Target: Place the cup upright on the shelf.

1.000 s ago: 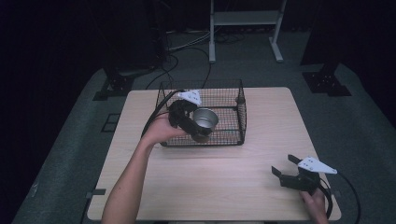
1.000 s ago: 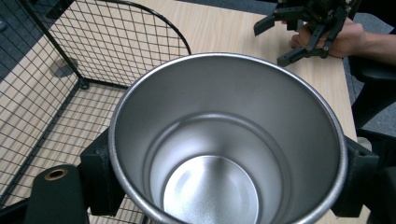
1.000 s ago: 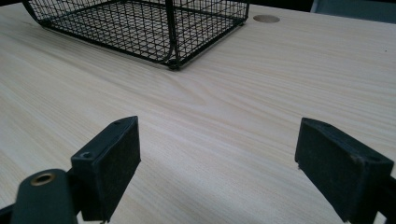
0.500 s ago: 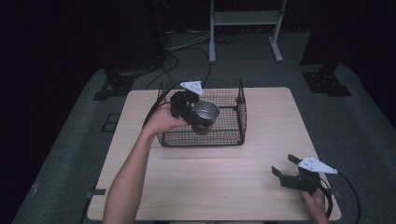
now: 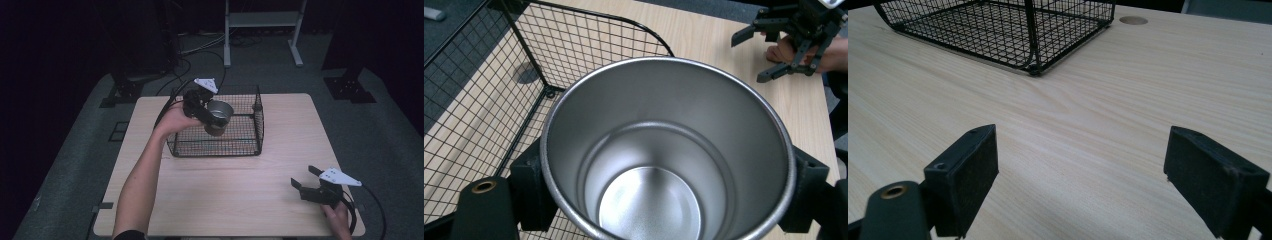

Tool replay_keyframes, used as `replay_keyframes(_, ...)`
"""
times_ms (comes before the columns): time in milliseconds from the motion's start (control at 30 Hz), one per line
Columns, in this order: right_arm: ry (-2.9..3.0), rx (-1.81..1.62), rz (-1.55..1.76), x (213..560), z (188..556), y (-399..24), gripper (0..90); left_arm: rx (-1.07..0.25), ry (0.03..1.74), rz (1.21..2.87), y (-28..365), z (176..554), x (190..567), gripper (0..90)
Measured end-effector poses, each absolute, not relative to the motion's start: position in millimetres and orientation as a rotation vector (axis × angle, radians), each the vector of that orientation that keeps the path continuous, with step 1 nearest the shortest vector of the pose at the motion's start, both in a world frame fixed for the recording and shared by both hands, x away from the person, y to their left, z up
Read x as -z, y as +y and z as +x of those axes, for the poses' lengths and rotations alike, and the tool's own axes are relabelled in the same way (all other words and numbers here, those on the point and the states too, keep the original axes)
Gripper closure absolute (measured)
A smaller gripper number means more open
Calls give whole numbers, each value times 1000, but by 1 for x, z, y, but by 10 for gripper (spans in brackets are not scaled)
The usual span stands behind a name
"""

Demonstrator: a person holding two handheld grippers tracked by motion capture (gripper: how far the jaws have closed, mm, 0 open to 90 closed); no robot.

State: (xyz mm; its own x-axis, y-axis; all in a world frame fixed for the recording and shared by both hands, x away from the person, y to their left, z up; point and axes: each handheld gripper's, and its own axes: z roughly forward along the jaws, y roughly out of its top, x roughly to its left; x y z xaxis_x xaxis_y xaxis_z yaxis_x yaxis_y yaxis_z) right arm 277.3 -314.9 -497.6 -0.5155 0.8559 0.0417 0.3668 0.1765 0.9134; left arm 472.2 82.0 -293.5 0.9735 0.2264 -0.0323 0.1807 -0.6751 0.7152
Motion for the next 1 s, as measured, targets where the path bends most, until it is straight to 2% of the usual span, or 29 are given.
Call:
replay_keyframes(533, 1968, -1315, 1147, 498, 277, -315, 135, -91, 387, 2329, 86, 501, 315, 177)
replay_keyframes(1000, 1967, -1319, 1149, 498, 277, -315, 135, -67, 439, 2347, 68, 518, 345, 177)
